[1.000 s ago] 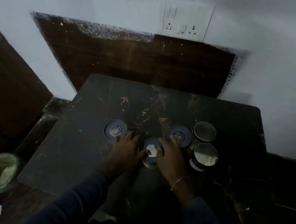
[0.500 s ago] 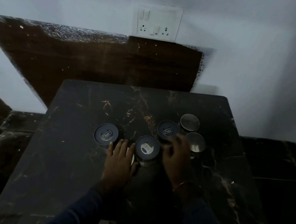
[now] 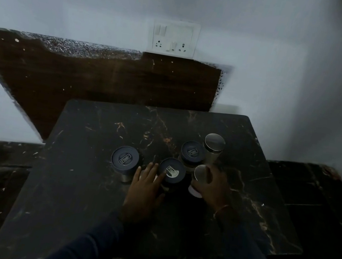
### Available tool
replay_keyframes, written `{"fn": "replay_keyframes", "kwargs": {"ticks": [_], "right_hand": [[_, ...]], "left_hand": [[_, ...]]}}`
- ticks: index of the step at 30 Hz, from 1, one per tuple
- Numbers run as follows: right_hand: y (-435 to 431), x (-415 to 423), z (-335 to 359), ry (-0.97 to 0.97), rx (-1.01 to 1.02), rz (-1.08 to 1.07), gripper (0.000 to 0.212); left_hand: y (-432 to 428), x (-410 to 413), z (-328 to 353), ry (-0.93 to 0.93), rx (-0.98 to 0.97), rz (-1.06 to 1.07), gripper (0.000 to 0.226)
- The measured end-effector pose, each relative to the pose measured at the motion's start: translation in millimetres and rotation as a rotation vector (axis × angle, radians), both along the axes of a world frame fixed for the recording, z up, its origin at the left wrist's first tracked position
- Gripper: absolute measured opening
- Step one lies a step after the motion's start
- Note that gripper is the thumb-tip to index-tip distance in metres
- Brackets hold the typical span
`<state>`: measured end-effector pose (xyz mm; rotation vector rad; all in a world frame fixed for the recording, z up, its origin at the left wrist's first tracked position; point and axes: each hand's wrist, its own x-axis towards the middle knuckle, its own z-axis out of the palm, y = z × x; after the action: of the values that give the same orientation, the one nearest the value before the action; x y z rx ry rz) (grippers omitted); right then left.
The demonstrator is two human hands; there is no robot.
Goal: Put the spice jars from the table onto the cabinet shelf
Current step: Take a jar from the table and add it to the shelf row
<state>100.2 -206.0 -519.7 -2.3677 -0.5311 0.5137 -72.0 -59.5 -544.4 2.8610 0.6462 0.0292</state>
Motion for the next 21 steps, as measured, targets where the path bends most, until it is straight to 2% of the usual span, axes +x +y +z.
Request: {"fn": "replay_keyframes", "kwargs": {"ticks": [2, 4, 5, 8, 10, 11, 15, 21], "right_hand": [[-8, -11, 6, 0.073, 0.102, -0.006, 0.059], [-11, -17, 23, 0.155, 0.215, 0.0, 0.031], [-10, -19, 33, 0.22, 0.258, 0.013, 0.025], [5, -26, 62, 0.364, 0.406, -0.02, 0.03], [20, -36, 70, 0.425, 0.453, -0.041, 0.038], [27, -41, 71, 0.454, 0.463, -0.073, 0.042], [47, -68, 65, 0.485, 0.478, -0.126, 0.048], [61, -83, 56, 0.553, 0.539, -0.101, 0.042]], "left_hand": [[-4, -1, 6, -0.147, -0.115, 0.002, 0.058], [-13, -6, 18, -0.392, -0.282, 0.02, 0.051], [-20, -8, 29, -0.466, -0.4, 0.02, 0.049], [-38, -11, 50, -0.553, -0.841, 0.059, 0.049], [-43, -11, 57, -0.563, -1.133, 0.176, 0.065], [-43, -10, 56, -0.553, -1.204, 0.22, 0.068], [-35, -23, 54, -0.599, -1.296, 0.342, 0.041], [-31, -35, 50, -0.659, -1.393, 0.38, 0.034]]}}
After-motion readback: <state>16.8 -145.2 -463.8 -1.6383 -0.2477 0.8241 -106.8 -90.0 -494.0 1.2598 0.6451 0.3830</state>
